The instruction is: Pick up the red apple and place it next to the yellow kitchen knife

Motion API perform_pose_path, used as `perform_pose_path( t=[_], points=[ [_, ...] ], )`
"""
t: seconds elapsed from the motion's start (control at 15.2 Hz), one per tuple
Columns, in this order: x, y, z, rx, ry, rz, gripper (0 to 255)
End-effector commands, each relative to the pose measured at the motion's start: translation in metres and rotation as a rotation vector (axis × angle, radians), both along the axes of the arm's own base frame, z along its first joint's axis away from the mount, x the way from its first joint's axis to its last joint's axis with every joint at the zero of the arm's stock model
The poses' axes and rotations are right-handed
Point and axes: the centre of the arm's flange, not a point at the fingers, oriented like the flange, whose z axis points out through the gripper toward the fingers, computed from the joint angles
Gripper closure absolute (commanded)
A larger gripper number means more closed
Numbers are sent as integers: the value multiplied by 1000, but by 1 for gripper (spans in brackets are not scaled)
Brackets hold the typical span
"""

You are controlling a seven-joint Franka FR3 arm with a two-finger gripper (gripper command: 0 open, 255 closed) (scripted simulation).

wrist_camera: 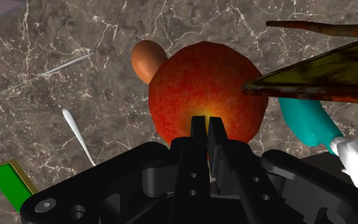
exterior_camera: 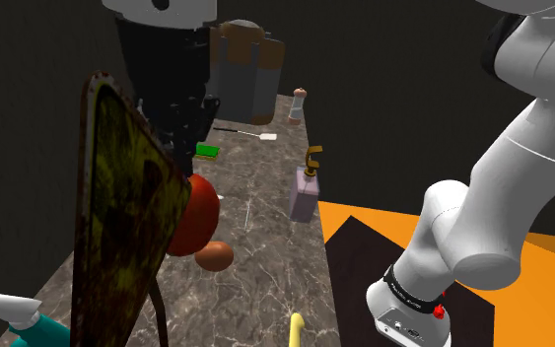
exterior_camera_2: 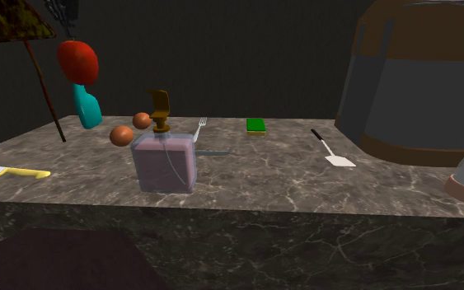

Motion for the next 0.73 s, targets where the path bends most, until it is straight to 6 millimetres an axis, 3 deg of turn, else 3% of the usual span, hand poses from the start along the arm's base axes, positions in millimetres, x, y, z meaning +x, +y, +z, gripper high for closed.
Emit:
perform_pose_path(
  t=[0.0,0.66],
  points=[
    [-2,2,-9,0,0,-1,255],
    [-2,2,-62,0,0,-1,255]
  ],
)
